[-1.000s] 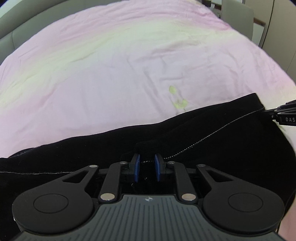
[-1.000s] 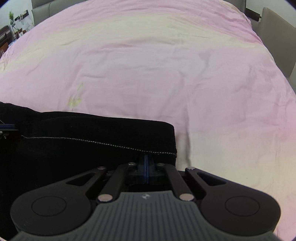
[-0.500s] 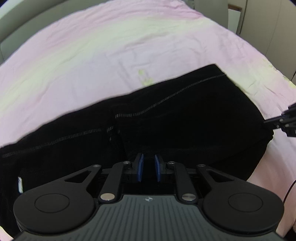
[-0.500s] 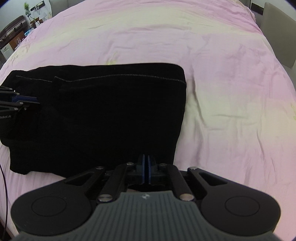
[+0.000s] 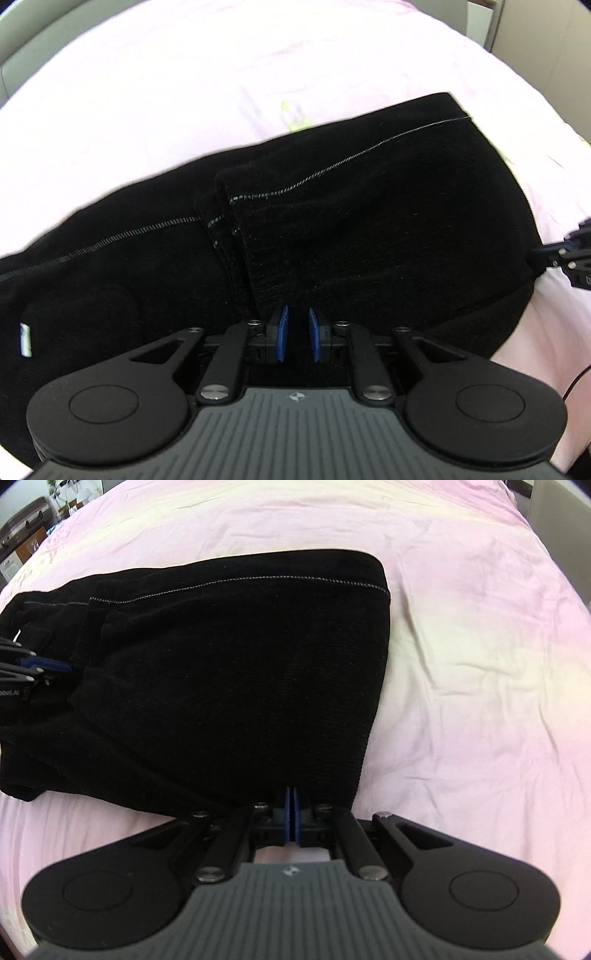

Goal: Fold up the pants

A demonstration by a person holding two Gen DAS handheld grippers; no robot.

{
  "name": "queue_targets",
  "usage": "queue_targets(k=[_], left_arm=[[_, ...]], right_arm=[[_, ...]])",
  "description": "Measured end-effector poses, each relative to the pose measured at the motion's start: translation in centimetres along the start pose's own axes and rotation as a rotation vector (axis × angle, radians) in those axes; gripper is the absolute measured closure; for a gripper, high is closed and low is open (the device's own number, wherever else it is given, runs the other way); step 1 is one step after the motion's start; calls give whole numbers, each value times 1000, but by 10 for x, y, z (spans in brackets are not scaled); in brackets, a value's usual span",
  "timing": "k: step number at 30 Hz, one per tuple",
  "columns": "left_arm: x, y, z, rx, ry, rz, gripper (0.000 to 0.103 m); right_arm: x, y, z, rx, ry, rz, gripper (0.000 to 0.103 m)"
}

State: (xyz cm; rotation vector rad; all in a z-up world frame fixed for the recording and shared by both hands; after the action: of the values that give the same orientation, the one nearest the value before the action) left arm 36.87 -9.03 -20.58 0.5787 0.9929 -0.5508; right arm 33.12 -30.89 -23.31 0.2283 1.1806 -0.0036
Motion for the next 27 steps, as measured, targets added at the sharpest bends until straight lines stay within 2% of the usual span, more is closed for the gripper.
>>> queue_targets(k=[6,11,12,14,15,17,23,27], left_arm=[[-49,13,-18,40,-19,41,68],[-92,54,-48,17,-19,106,57],[-101,65,-57,3,-19,120,52],[-115,89,-72,-29,-13,147,47],[-120,99,-80,-43,-10,158,44],[-133,128,-101,-80,-1,181,42],[-148,204,-155,-218,13,232,24],[-136,242,-182,-332,18,223,22]], right_arm=[[-24,15,9,-42,-24,-43,102],[-51,43,8,-99,-55,-39,101],[-55,51,5,-113,-59,-32,99],[-60,67,3,-136,-64,-20,83],[-61,75,3,-147,-66,-11,81],[-63,95,-1,-176,-62,6,80],[-55,162,-5,-284,-48,57,80],[-37,201,6,-348,-39,65,80]])
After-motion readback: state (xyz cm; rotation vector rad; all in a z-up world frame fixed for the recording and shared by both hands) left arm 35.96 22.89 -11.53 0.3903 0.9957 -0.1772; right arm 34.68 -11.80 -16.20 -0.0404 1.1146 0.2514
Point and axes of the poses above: each gripper's, at about its wrist camera, not at the fingertips, and x roughly the way its jaws point, y to its left, z to its top, the point moved 8 cm from there along x, roughly the way its jaws point, and after that the axes turned 15 degrees about x, right-handed, at the moved point
